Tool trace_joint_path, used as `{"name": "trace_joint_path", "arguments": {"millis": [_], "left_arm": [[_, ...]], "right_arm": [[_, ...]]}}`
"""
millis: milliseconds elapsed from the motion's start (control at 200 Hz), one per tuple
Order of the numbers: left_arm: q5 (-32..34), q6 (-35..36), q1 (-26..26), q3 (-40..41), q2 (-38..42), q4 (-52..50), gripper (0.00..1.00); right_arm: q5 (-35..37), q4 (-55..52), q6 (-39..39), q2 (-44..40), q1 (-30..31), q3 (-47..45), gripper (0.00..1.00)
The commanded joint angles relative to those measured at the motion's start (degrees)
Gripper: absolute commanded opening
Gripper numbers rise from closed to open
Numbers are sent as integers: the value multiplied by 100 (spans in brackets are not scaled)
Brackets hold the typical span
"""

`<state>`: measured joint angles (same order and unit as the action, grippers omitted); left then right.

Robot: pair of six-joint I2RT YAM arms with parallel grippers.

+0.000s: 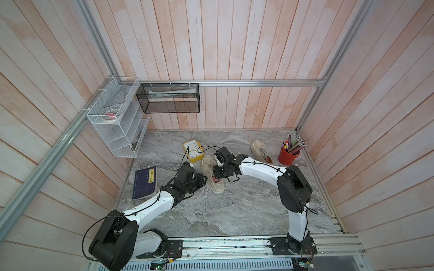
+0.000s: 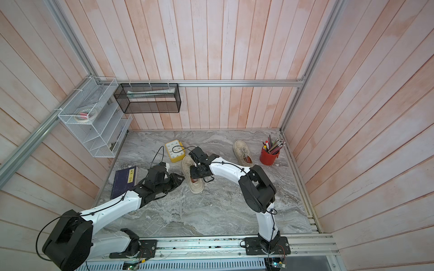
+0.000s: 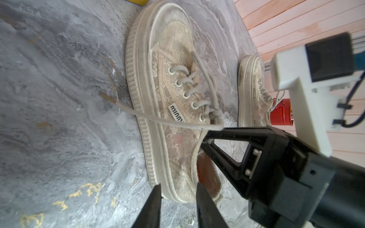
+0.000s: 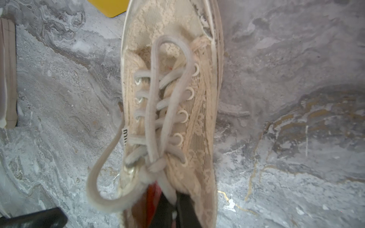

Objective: Remove the insole from the shoe
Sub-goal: Untie the shoelace on the shoe.

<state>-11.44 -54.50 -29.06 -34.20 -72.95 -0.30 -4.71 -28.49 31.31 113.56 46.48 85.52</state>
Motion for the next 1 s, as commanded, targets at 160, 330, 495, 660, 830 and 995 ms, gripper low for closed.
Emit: {"name": "trace_joint_path", "arguments": {"millis": [160,330,495,660,830,995], "left_arm": [[-582,195,-73,-190,-463,463,44],[-692,166,-100,-267,-737,709,52],[-667,194,-108,-425,-1010,762,53],[-555,268,-104,-610,-1237,547,48],[-385,353,-104,-679,-1362,200,39],[-321,367,-113,-668,-1411,109,35]], "right_arm": [[83,-75,-21,-490,54,69,1],[40,-136,41,-818,83,13,0],[58,-209,33,-1090,105,69,0],[97,-324,-36,-1271,120,296,0],[128,-251,-154,-1497,159,576,0],[138,-70,-289,-1660,191,832,0]]}}
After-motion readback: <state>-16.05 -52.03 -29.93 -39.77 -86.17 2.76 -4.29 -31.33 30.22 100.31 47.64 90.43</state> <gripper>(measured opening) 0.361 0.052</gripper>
